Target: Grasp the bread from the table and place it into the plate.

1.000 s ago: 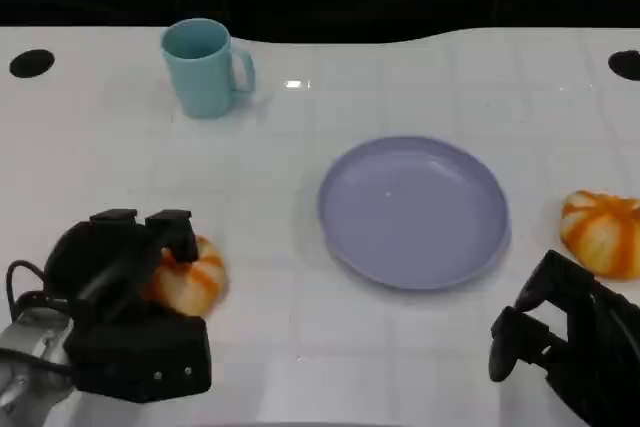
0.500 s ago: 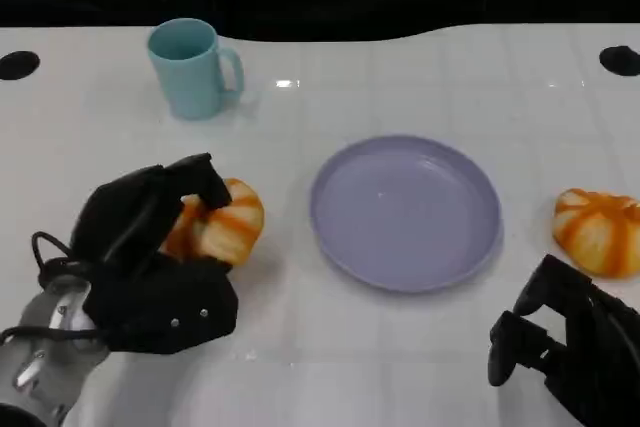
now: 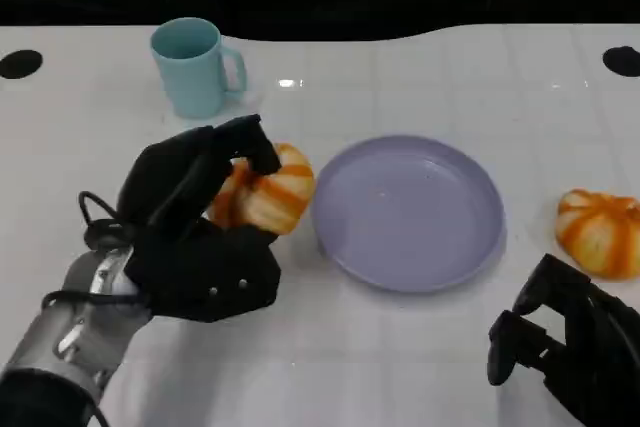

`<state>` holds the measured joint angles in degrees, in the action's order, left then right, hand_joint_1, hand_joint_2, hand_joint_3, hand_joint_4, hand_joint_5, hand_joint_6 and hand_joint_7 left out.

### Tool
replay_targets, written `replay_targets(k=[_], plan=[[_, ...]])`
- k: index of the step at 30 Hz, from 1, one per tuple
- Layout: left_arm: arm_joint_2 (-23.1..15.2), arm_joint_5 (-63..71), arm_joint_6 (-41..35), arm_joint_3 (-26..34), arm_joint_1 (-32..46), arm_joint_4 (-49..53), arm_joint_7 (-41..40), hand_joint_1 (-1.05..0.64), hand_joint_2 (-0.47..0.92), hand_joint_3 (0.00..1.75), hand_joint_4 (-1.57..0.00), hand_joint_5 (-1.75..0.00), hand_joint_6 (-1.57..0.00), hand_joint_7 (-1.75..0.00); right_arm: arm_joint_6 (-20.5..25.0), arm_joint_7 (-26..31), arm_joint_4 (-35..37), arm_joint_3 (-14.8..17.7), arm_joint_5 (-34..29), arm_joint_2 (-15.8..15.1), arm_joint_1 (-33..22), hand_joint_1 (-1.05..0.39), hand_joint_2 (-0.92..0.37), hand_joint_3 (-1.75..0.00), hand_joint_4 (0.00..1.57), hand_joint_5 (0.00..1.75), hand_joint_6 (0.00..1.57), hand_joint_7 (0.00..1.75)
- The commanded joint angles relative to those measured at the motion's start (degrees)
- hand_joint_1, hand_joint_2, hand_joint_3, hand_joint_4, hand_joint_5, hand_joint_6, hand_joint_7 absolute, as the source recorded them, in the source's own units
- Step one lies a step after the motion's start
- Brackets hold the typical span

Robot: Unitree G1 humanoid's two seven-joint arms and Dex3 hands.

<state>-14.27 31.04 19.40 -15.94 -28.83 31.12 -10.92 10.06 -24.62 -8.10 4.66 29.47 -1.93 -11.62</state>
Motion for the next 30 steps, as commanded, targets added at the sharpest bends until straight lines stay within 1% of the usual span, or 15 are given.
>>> replay_targets(k=[1, 5, 7, 11, 14, 18, 23, 29, 30], plan=[[1.53, 0.96, 2.11, -1.30, -2.69, 2.27, -1.85, -0.14, 0.35, 1.41, -0.92, -1.75, -0.73, -1.75, 0.33, 0.31, -0.65, 0.81, 0.25, -0.67, -0.68, -0.59, -0.92, -0.38, 0.75, 1.75, 0.58, 1.63], [2.65, 2.00, 2.94, -2.22, -4.64, 3.87, -2.88, -0.16, 0.33, 1.41, -0.92, -1.75, -0.72, -1.75, 0.61, 0.15, -0.89, 0.86, 0.59, -0.66, -0.94, -0.59, -0.92, -0.39, 0.74, 1.75, 0.58, 1.63], [3.56, 3.01, 3.44, -3.13, -6.24, 4.80, -3.37, -0.15, 0.31, 1.45, -0.94, -1.75, -0.74, -1.75, 0.88, 0.32, -1.27, 0.80, 0.60, -0.68, -1.22, -0.59, -0.92, -0.39, 0.74, 1.75, 0.57, 1.63], [5.26, 3.81, 3.95, -4.64, -9.03, 6.94, -3.70, -0.13, 0.32, 1.48, -0.94, -1.75, -0.74, -1.75, 0.78, 0.03, -1.44, 0.75, 0.72, -0.71, -1.49, -0.58, -0.92, -0.39, 0.74, 1.75, 0.57, 1.64], [6.31, 4.08, 4.55, -5.65, -11.19, 9.76, -3.92, -0.13, 0.35, 1.44, -0.95, -1.75, -0.75, -1.75, 1.21, 0.65, -1.91, 0.69, 0.61, -0.69, -1.70, -0.59, -0.92, -0.38, 0.74, 1.75, 0.57, 1.63], [7.89, 4.42, 5.95, -6.53, -14.04, 14.45, -4.85, -0.15, 0.36, 1.42, -0.95, -1.75, -0.75, -1.75, 1.17, 1.04, -2.27, 0.69, 0.31, -0.53, -1.96, -0.59, -0.92, -0.38, 0.74, 1.75, 0.58, 1.63], [10.26, 5.38, 5.15, -8.34, -17.83, 20.47, -4.81, -0.16, 0.41, 1.38, -0.94, -1.75, -0.74, -1.75, 0.81, 0.56, -2.22, 0.67, 0.52, -0.57, -2.00, -0.59, -0.92, -0.38, 0.74, 1.75, 0.58, 1.63], [12.51, 4.91, 5.95, -9.55, -21.00, 26.11, -4.17, -0.19, 0.46, 1.34, -0.93, -1.75, -0.73, -1.75, 0.90, 0.30, -2.01, 0.87, 0.75, -0.72, -1.98, -0.59, -0.92, -0.38, 0.74, 1.75, 0.57, 1.63], [12.96, 4.87, 5.85, -9.72, -21.51, 27.03, -4.10, -0.20, 0.48, 1.31, -0.92, -1.75, -0.72, -1.75, 0.90, 0.27, -1.96, 0.90, 0.81, -0.70, -1.96, -0.59, -0.92, -0.38, 0.74, 1.75, 0.56, 1.63]])
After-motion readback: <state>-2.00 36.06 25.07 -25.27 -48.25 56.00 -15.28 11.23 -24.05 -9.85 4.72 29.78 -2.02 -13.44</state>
